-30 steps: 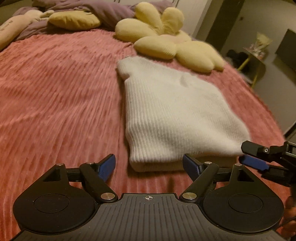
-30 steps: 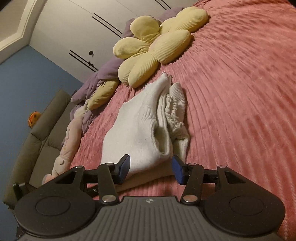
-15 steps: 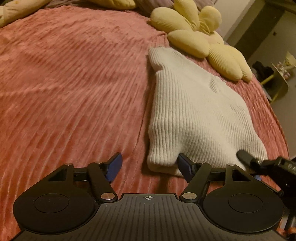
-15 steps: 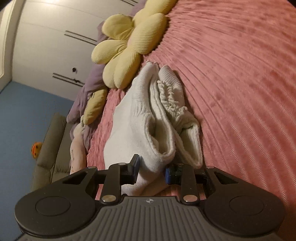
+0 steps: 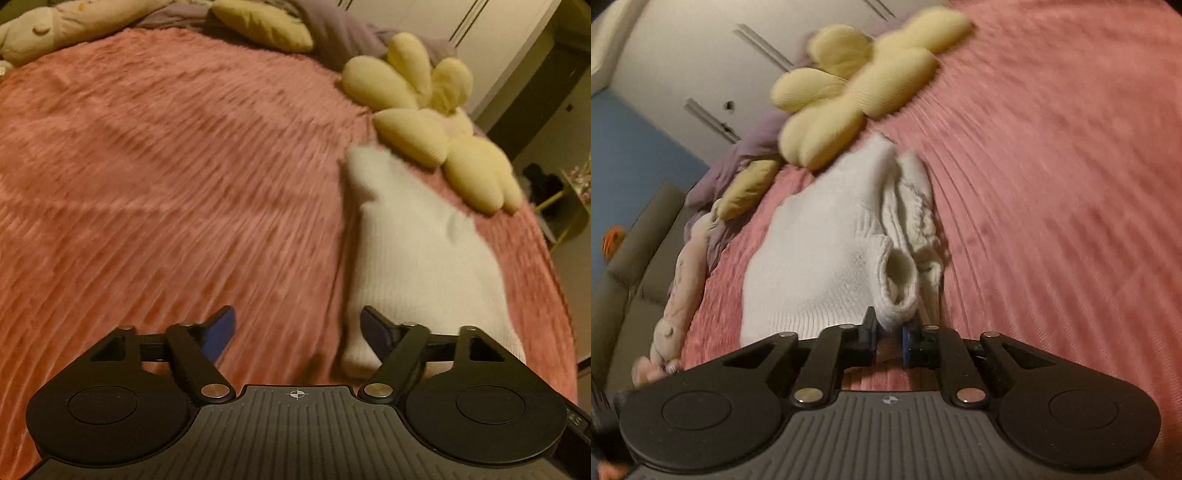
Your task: Fold small clothes
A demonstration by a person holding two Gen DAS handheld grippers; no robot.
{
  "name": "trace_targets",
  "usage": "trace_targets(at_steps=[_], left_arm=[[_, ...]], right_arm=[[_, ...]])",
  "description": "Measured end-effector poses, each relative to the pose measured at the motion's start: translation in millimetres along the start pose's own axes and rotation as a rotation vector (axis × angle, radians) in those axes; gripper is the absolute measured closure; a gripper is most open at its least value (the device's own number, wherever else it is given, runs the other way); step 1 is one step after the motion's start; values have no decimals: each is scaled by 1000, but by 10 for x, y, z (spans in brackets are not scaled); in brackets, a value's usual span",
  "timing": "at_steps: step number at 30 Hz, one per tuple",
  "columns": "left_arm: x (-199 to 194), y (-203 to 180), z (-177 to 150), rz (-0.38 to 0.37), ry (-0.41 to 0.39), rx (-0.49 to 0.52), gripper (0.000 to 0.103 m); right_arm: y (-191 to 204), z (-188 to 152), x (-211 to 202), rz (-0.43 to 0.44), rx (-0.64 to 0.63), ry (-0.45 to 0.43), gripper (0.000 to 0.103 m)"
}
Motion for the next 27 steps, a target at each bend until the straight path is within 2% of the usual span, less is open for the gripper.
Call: trace_targets(at_steps=[4, 5, 7, 9, 11, 15, 16, 18, 20, 22, 24, 27], left_arm=[[61, -257, 149, 3, -39, 102, 17], [104, -325, 181, 8, -42, 125, 17], [224, -446, 231, 28, -47, 163, 17], [376, -496, 241, 85, -23, 206, 16], [471, -507, 225, 114, -7, 237, 15], [557, -492, 169, 127, 2, 270, 13], [588, -501, 147, 134, -2, 288, 8], [648, -493, 103, 122, -12, 297, 5], [650, -423, 119, 89, -9, 249, 5], [584, -325, 177, 58, -4, 176, 8], [492, -299, 273, 63, -24, 139, 14], [503, -441, 452, 83, -59, 192, 12]], right_arm=[[306, 110, -208, -64, -181, -164, 81], [391, 131, -194, -80, -225, -181, 81], [570, 136, -91, -102, -320, -183, 81], [731, 91, 52, -99, -431, -169, 85], [844, 20, 215, -133, -538, -157, 86], [784, -103, 466, -253, -671, -155, 90], [714, -138, 521, -278, -696, -158, 90], [535, -179, 649, -344, -728, -158, 90], [456, -175, 666, -338, -737, -163, 90], [540, -160, 646, -354, -764, -147, 90], [641, -104, 553, -316, -745, -149, 89], [803, 8, 478, -270, -671, -187, 89]])
Point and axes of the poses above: each gripper's, at about its wrist camera, not at the fingertips, and x roughly the way its jaws point, y to its left, z to its top, the point moved 4 cm from there along x, roughly the way its jaws point, and after that the axes turned 15 degrees about x, right-handed, at the moved point
